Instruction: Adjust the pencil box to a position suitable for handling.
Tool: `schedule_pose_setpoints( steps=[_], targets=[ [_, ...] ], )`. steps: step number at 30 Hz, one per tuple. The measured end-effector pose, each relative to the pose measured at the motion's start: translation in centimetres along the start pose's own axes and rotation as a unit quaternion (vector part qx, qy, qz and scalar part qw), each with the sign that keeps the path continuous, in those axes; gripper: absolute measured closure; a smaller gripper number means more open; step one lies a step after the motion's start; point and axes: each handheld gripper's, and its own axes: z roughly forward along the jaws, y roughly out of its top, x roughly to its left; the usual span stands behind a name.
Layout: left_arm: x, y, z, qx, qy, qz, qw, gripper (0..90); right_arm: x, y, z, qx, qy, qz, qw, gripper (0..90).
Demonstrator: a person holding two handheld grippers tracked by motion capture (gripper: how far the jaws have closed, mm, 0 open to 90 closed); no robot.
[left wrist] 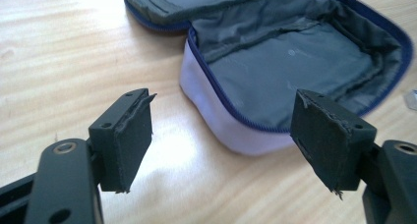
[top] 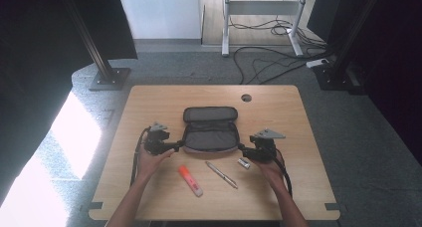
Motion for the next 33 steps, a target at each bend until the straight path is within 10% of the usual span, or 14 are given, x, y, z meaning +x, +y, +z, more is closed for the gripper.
schedule_pose_setpoints(
  steps=[22, 33],
  targets=[
    [-0.2, -7.4, -3.6, -0.012, -0.024, 0.004, 0.9996, 25.7, 0.8, -3.7, -3.1, 0.006, 0.003, -0.036, 0.9993, 36.3],
    [0.2, -8.2, -3.8, -0.007, -0.022, 0.002, 0.9997, 25.9, 0.8, -4.7, -3.8, 0.011, 0.001, -0.042, 0.9991, 36.3]
  ],
)
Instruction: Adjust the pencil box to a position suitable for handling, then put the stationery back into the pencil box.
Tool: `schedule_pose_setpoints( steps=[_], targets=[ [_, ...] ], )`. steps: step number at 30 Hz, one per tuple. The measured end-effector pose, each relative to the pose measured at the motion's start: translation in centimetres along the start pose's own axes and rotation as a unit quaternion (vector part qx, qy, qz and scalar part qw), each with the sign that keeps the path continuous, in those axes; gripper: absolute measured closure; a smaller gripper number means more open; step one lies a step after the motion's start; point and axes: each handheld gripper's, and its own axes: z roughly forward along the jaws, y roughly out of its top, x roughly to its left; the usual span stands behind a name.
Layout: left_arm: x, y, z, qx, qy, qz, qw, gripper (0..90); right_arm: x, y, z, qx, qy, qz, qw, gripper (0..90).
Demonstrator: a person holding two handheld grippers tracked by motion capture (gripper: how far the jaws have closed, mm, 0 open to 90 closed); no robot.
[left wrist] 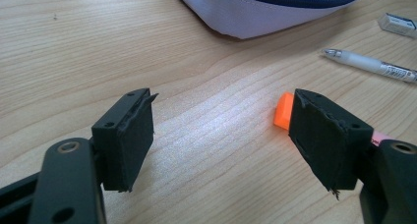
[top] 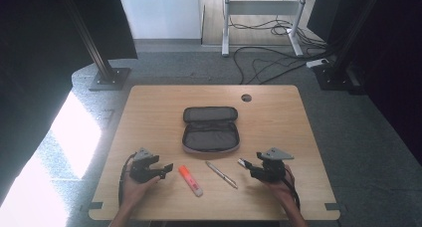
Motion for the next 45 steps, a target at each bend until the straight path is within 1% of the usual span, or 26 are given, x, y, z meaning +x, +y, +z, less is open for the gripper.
schedule_pose_setpoints(
  steps=[1, 5, 9, 13, 16, 19, 27, 28, 32, 37, 38, 39, 42, 43, 44, 45],
  targets=[
    [0.0, 0.0, 0.0, 0.0, 0.0, 0.0, 1.0, 25.9, -0.1, -0.4, 0.0, 0.005, 0.0, -0.002, 1.0, 36.3],
    [0.1, -0.2, -0.2, -0.001, 0.001, -0.005, 1.0, 26.5, 0.0, -0.8, 0.2, 0.013, 0.0, -0.008, 0.9999, 36.3],
    [0.3, -0.4, -0.2, -0.001, 0.004, -0.011, 0.9999, 26.6, 0.0, -0.8, 0.0, 0.012, 0.001, -0.011, 0.9999, 36.3],
    [0.3, -0.3, -0.3, -0.005, 0.004, -0.01, 0.9999, 26.6, -0.2, -1.0, -0.3, 0.011, 0.004, -0.009, 0.9999, 36.8],
    [0.3, -0.1, -0.4, -0.006, 0.002, -0.011, 0.9999, 26.6, -0.2, -1.1, -0.2, 0.015, 0.006, -0.013, 0.9998, 37.0],
    [0.3, 0.0, -0.5, -0.008, 0.002, -0.011, 0.9999, 26.7, -0.1, -1.2, -0.1, 0.018, 0.009, -0.014, 0.9997, 37.6],
    [0.3, 0.0, -0.5, -0.004, -0.001, -0.012, 0.9999, 26.8, 0.4, -1.3, 0.5, 0.03, 0.014, -0.024, 0.9992, 38.9],
    [0.3, 0.0, -0.4, -0.002, 0.0, -0.011, 0.9999, 26.8, 0.4, -1.3, 0.7, 0.034, 0.013, -0.028, 0.999, 40.1],
    [0.3, 0.0, -0.3, 0.0, 0.001, -0.011, 0.9999, 26.8, 0.5, -1.3, 1.1, 0.039, 0.013, -0.031, 0.9987, 42.1],
    [0.2, -0.1, -0.2, 0.003, 0.0, -0.011, 0.9999, 26.9, 0.8, -0.9, 2.1, 0.05, 0.011, -0.043, 0.9978, 45.6],
    [0.2, -0.1, -0.2, 0.003, 0.0, -0.011, 0.9999, 26.9, 0.8, -0.9, 2.1, 0.05, 0.011, -0.043, 0.9978, 45.6],
    [0.2, -0.1, -0.2, 0.003, 0.0, -0.01, 0.9999, 26.8, 0.9, -0.7, 2.7, 0.053, 0.012, -0.046, 0.9975, 47.2],
    [0.3, -0.1, -0.2, 0.003, 0.0, -0.012, 0.9999, 26.9, 0.9, -0.6, 3.1, 0.054, 0.011, -0.048, 0.9973, 48.6],
    [0.4, -0.1, -0.2, 0.003, 0.0, -0.013, 0.9999, 26.9, 0.9, -0.5, 3.4, 0.059, 0.01, -0.045, 0.9972, 48.6],
    [0.4, -0.1, -0.2, 0.004, 0.0, -0.013, 0.9999, 26.9, 0.9, -0.5, 3.8, 0.067, 0.008, -0.049, 0.9965, 50.2],
    [0.4, -0.1, -0.2, 0.004, 0.0, -0.013, 0.9999, 26.9, 0.9, -0.4, 3.8, 0.067, 0.008, -0.048, 0.9966, 51.1]
  ],
)
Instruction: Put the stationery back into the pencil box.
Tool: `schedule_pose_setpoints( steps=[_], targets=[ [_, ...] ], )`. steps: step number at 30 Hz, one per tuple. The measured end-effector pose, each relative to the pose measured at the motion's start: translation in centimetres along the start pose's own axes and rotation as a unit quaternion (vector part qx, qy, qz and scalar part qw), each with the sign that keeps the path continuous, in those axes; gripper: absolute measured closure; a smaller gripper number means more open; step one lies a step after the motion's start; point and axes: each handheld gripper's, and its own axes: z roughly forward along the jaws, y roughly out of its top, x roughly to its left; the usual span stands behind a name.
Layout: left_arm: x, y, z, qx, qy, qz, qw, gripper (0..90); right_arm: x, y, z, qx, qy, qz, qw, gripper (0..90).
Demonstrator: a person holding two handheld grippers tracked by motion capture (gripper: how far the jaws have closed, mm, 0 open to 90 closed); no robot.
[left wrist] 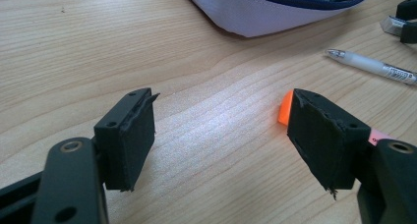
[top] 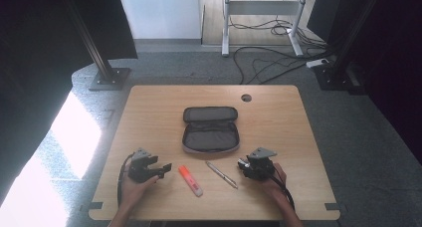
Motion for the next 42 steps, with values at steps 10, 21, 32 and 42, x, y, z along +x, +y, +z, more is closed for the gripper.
schedule_pose_setpoints(
  steps=[10, 21, 32, 42],
  targets=[
    [-0.1, 0.0, 0.0, 0.001, -0.003, 0.001, 1.0, 26.9, -0.1, 0.1, 0.0, -0.001, 0.003, 0.009, 1.0, 71.6],
    [-0.1, 0.1, -0.1, -0.001, -0.003, 0.0, 1.0, 27.5, -0.1, 0.4, -1.0, -0.016, -0.004, 0.021, 0.9996, 72.5],
    [0.0, 0.0, -0.2, 0.002, -0.001, -0.001, 1.0, 28.0, 0.1, 1.8, -3.0, -0.06, 0.007, 0.024, 0.9979, 72.6],
    [-0.2, 0.1, -0.1, 0.005, -0.003, 0.003, 1.0, 28.1, 0.2, 3.8, -3.7, -0.086, 0.013, 0.029, 0.9958, 72.6]
  ],
)
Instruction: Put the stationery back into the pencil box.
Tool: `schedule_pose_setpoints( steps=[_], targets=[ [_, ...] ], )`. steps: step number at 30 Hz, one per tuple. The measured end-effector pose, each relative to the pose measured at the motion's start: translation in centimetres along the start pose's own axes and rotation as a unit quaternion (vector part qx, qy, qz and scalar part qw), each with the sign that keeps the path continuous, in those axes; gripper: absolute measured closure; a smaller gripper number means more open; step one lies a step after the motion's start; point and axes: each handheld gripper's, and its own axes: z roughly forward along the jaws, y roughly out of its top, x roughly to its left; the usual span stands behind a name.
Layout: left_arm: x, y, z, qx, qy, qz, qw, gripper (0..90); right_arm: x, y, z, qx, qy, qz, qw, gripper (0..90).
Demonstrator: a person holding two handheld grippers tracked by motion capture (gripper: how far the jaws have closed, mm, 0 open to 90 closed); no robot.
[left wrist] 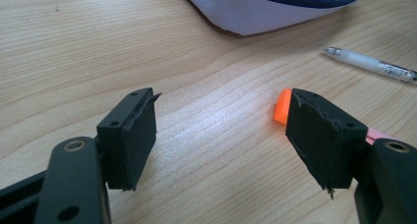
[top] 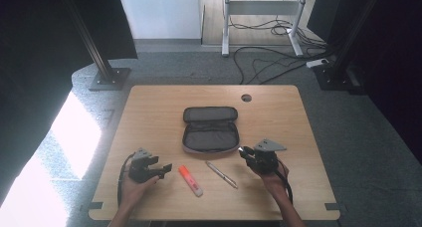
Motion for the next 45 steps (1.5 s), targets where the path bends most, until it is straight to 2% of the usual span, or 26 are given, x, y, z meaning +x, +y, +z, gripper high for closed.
schedule_pose_setpoints(
  steps=[8, 16, 25, 33, 37, 45],
  targets=[
    [0.0, 0.1, -0.1, -0.001, 0.0, 0.0, 1.0, 28.2, 0.3, 1.9, 0.6, -0.003, -0.002, -0.004, 1.0, 72.6],
    [0.1, 0.1, 0.0, 0.002, -0.001, -0.001, 1.0, 28.2, -0.3, 3.6, 2.3, 0.01, -0.011, -0.003, 0.9999, 72.6],
    [0.0, 0.1, 0.1, 0.004, -0.001, 0.0, 1.0, 28.2, -0.9, 4.3, 3.8, 0.017, -0.017, 0.001, 0.9997, 72.6],
    [0.1, 0.1, 0.0, 0.005, -0.001, 0.0, 1.0, 28.2, -0.7, 4.9, 5.1, 0.024, -0.017, -0.004, 0.9996, 72.6],
    [0.1, 0.0, 0.0, 0.005, -0.002, -0.001, 1.0, 28.2, -0.7, 5.1, 6.3, 0.032, -0.016, -0.001, 0.9994, 72.6],
    [0.1, 0.1, -0.1, 0.006, -0.002, 0.0, 1.0, 28.1, -0.6, 5.2, 7.5, 0.04, -0.015, 0.0, 0.9991, 72.6]
  ],
)
